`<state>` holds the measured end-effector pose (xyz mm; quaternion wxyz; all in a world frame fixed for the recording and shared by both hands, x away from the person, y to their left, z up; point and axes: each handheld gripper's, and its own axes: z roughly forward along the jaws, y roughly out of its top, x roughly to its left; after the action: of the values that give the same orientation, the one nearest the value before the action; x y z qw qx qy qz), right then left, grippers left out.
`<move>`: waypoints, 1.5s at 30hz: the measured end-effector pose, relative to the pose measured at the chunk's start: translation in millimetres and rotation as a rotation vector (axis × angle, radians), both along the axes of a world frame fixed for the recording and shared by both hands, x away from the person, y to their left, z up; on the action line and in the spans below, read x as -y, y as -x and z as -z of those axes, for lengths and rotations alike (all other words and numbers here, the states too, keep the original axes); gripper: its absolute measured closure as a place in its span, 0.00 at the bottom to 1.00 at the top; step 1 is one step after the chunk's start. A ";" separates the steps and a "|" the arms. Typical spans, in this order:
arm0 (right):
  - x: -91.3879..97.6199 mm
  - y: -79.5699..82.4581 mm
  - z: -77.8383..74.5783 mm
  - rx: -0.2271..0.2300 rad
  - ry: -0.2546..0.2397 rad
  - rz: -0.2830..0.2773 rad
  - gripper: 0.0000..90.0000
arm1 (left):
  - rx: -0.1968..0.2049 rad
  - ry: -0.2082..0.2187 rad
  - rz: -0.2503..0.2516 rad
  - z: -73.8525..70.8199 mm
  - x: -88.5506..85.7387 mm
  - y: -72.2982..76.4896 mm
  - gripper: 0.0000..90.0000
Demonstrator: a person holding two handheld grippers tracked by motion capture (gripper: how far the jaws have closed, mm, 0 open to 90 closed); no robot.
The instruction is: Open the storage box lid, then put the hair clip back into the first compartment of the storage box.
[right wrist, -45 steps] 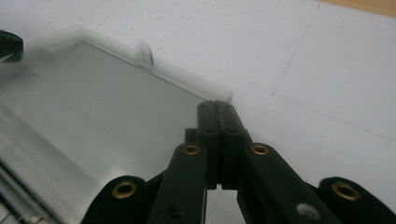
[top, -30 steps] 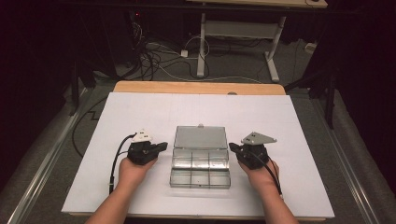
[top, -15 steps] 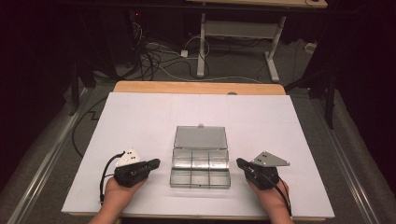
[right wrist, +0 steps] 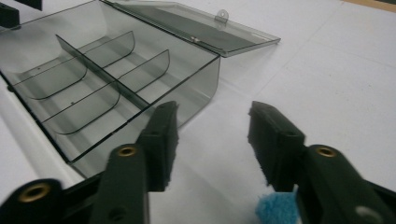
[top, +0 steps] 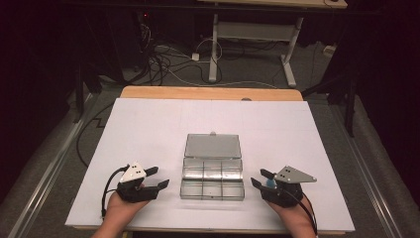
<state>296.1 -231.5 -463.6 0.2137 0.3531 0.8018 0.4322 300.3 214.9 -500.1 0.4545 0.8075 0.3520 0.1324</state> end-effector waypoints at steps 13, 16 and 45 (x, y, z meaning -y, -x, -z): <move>17.9 7.2 1.9 0.002 -0.040 0.020 0.01 | 0.007 0.027 -0.092 -2.6 -17.2 3.9 0.00; 21.9 8.3 4.0 -0.001 -0.033 0.026 0.00 | 0.025 0.019 -0.097 -3.8 -15.8 5.0 0.00; 61.8 6.5 10.8 -0.018 0.015 0.170 0.06 | -0.013 -0.013 -0.035 2.6 -8.8 -4.1 0.00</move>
<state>289.6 -293.3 -474.4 0.2448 0.4224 0.7740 0.4032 304.5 223.8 -502.7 0.4446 0.8049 0.3683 0.1372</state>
